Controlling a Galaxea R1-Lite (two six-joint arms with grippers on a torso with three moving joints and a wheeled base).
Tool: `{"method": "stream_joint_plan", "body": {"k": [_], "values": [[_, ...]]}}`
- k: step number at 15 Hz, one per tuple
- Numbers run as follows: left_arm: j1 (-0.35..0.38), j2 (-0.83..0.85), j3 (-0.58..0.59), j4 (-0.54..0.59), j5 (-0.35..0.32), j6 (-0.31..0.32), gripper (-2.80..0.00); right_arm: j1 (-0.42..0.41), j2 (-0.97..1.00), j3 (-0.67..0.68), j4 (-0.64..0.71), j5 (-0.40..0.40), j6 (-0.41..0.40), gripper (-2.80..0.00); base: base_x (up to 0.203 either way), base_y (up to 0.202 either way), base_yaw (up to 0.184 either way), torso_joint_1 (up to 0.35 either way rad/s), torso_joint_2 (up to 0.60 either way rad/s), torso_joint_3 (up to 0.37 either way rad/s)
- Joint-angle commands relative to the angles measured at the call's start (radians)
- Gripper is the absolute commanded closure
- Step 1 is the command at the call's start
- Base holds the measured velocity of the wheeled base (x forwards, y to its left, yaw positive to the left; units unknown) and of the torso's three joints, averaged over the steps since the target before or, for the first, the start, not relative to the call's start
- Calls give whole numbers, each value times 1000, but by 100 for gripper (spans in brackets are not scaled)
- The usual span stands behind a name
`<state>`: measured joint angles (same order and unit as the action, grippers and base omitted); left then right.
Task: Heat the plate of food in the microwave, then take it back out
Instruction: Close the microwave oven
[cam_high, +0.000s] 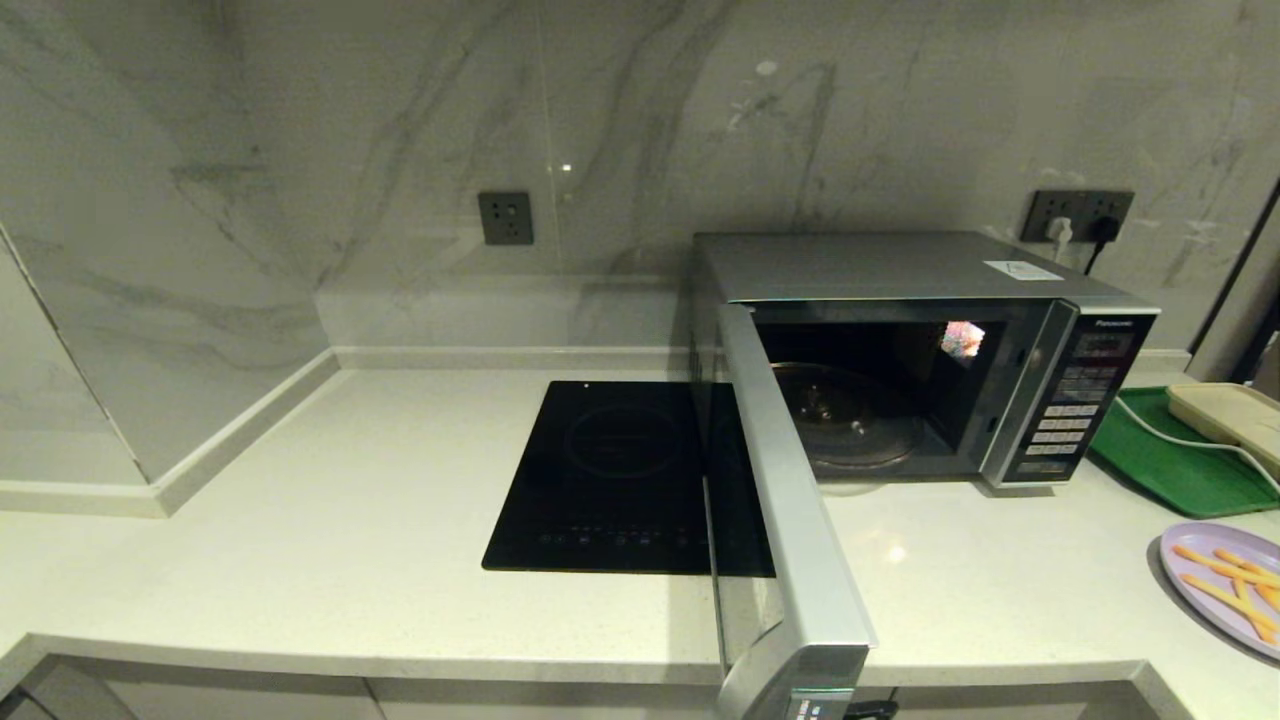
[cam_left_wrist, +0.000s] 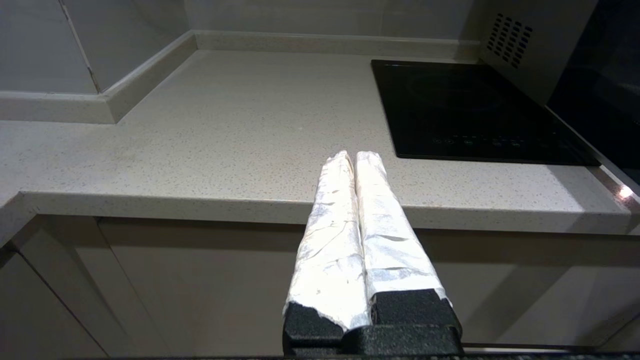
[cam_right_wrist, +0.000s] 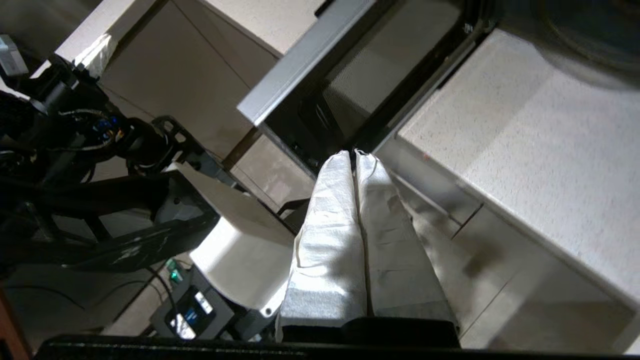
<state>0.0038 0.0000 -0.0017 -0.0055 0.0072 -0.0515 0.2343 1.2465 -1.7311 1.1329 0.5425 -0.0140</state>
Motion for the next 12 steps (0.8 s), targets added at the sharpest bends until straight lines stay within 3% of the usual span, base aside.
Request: {"method": "stream_joint_plan", "body": {"k": [1,3,6,9,12], "values": [[0,-2,0,-1,0,-1,0,51,77,-21,-51,-5,0,0,0,0,0,0,0,0],[1,-1,0,-1,0,-1,0,100,132,-38,-86,-8,0,0,0,0,0,0,0,0],[1,0,0,-1,0,-1,0,257,212,-41,-120,-35,-7,0,0,0,0,0,0,0],[1,-1,0,-1,0,-1,0,422,293,-43,-190,-136,-5,0,0,0,0,0,0,0],[1,0,0,-1,0,-1,0,526,348,-52,-209,-203,-3,0,0,0,0,0,0,0]]}}
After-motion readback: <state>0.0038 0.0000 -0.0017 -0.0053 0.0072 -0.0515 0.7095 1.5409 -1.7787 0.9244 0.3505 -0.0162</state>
